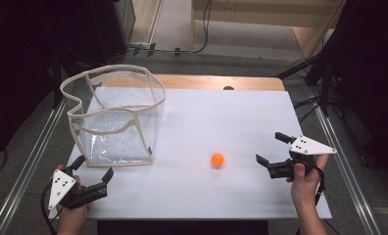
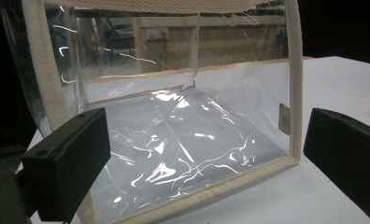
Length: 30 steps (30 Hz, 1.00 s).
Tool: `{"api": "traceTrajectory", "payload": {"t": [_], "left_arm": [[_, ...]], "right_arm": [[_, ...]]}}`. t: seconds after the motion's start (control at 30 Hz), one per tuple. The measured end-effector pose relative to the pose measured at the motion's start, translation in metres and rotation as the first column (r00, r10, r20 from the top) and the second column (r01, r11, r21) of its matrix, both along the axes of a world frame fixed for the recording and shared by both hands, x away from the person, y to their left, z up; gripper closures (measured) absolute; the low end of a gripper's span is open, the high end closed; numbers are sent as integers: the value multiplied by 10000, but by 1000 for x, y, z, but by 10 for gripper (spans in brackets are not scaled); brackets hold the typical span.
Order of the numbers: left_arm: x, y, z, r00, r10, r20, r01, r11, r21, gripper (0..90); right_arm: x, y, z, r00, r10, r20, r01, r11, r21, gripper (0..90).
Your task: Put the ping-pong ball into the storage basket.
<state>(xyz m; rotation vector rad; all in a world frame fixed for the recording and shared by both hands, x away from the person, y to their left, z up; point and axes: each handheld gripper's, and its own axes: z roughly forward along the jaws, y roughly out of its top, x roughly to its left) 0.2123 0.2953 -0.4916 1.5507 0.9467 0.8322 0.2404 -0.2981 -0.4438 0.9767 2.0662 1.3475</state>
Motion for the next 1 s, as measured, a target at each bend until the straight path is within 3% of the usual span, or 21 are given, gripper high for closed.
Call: {"api": "traceTrajectory", "payload": {"t": [0.33,0.63,1.0], "left_arm": [[0,0,0,10000,0,8,0,10000,5,12],[0,-1,0,10000,5,26,-5,10000,44,12],[-1,-1,0,10000,29,74,-30,10000,71,12]], "right_arm": [[11,9,10,9987,420,-294,-429,9986,-312,0],[22,23,19,9934,1014,-540,-1053,9916,-749,0],[33,31,28,9883,1289,-814,-1362,9864,-915,0]]}}
